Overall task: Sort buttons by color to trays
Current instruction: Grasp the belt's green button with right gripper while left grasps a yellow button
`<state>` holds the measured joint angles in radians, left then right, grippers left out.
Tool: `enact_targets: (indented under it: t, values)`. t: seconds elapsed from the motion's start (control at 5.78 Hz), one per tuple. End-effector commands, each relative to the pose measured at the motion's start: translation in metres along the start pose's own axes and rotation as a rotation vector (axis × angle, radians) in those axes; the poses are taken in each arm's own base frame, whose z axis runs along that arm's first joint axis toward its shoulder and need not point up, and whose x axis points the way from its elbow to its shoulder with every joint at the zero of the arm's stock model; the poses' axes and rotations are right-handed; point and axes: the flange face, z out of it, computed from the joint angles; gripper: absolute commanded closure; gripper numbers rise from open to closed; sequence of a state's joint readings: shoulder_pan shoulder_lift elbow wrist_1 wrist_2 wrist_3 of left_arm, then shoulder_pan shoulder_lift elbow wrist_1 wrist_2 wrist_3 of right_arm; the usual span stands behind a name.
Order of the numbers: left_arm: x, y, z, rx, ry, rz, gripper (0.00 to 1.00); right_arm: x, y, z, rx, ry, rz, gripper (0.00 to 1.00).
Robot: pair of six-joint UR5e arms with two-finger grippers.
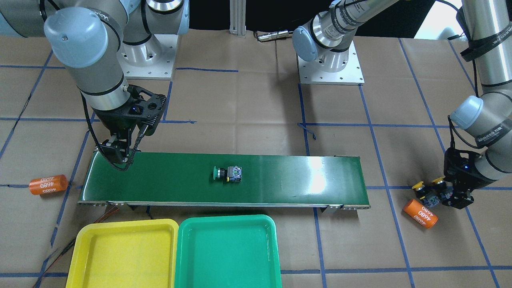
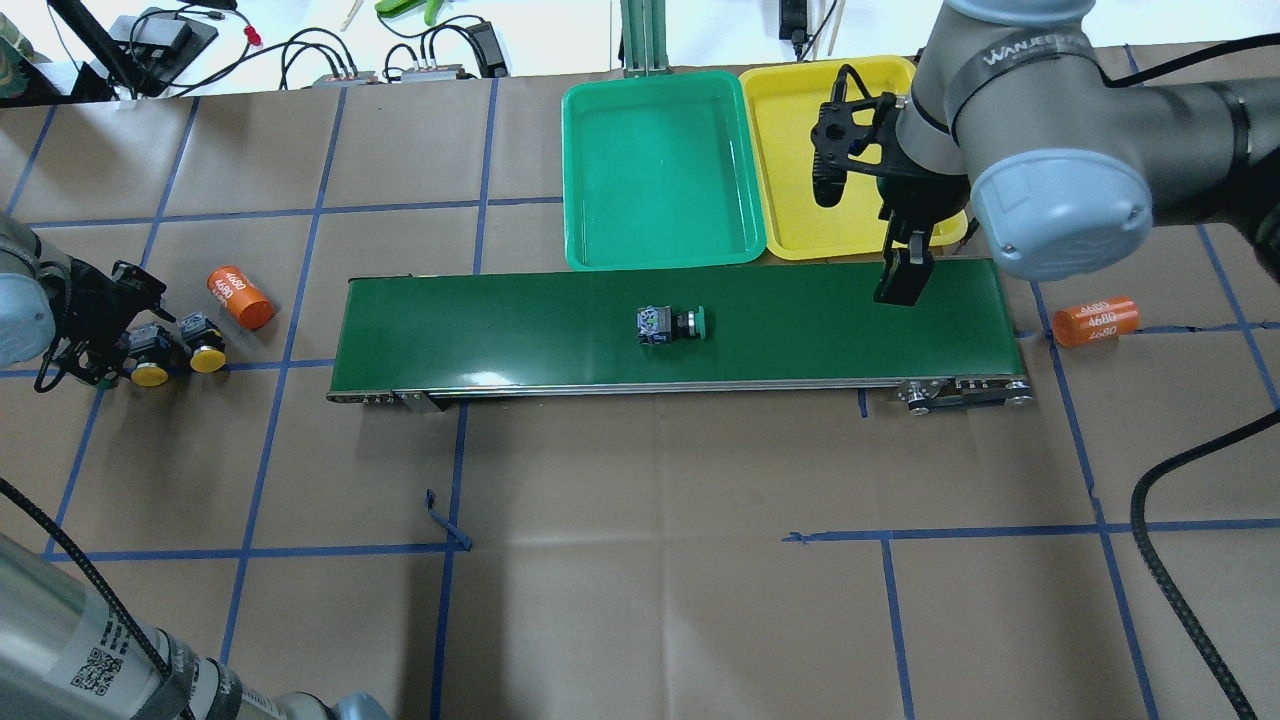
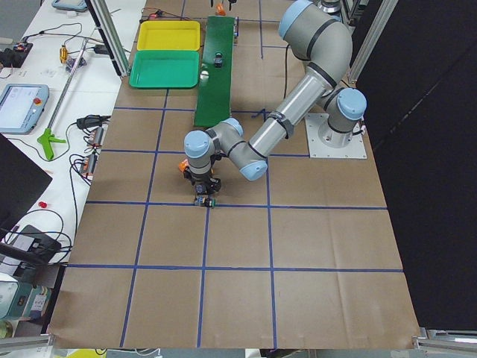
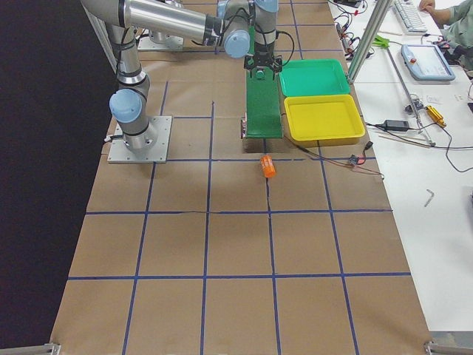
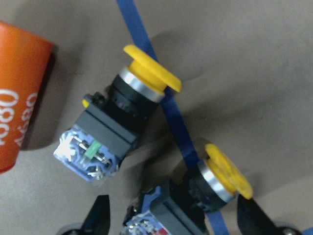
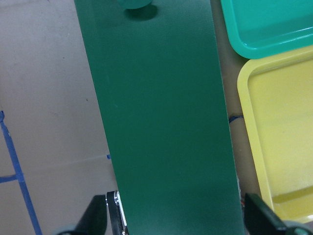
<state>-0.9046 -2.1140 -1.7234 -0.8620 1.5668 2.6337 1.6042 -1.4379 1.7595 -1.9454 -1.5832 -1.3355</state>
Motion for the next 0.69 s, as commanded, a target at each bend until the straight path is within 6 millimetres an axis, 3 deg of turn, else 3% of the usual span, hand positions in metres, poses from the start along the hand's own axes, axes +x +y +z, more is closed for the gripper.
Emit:
enact_targets:
  t: [0.0,0.17,0.35,0.52]
  values:
    - [0.001,-0.002,0.004,0.011,-0.002,-0.004,0.64,0.003,-0.006,0.031,0.007,-0.007,-0.012,0.0]
    - [0.001,-0.001,0.003,0.009,-0.001,-0.009,0.87,-0.002,-0.023,0.046,0.003,-0.034,-0.042,0.0]
    - [0.001,0.0,-0.002,-0.002,0.002,-0.013,0.95,-0.009,-0.044,0.056,0.005,-0.044,-0.071,0.0]
    - [0.007,0.0,-0.013,0.002,-0.001,-0.065,0.95,-0.007,-0.061,0.068,0.015,-0.012,-0.096,0.0]
